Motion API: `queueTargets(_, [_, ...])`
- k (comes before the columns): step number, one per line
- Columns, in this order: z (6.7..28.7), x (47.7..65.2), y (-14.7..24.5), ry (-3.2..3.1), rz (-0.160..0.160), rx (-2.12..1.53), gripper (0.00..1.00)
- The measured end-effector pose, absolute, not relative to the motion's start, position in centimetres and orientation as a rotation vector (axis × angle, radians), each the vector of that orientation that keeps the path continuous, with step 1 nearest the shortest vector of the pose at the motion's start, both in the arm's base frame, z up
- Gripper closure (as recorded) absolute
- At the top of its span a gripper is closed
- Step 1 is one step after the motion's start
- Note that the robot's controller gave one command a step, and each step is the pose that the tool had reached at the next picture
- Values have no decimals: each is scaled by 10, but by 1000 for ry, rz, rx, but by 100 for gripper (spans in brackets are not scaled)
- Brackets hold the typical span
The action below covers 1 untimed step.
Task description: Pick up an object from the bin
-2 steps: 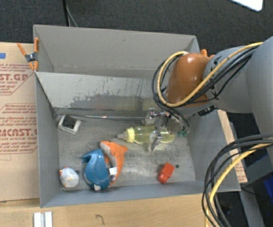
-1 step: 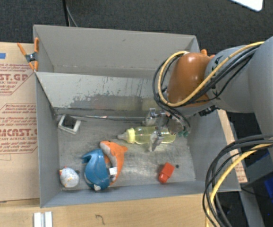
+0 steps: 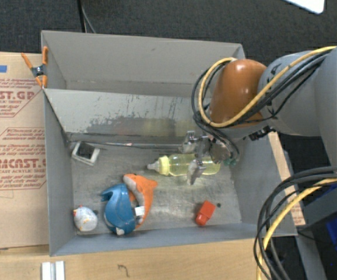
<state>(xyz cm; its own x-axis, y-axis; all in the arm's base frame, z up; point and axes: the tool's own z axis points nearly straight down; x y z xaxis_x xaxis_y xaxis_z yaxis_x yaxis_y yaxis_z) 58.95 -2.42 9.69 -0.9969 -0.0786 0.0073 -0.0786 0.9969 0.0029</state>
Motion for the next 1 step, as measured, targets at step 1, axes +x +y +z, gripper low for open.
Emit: queueTargets(1, [120,590,-24,-3135,-2,123,100])
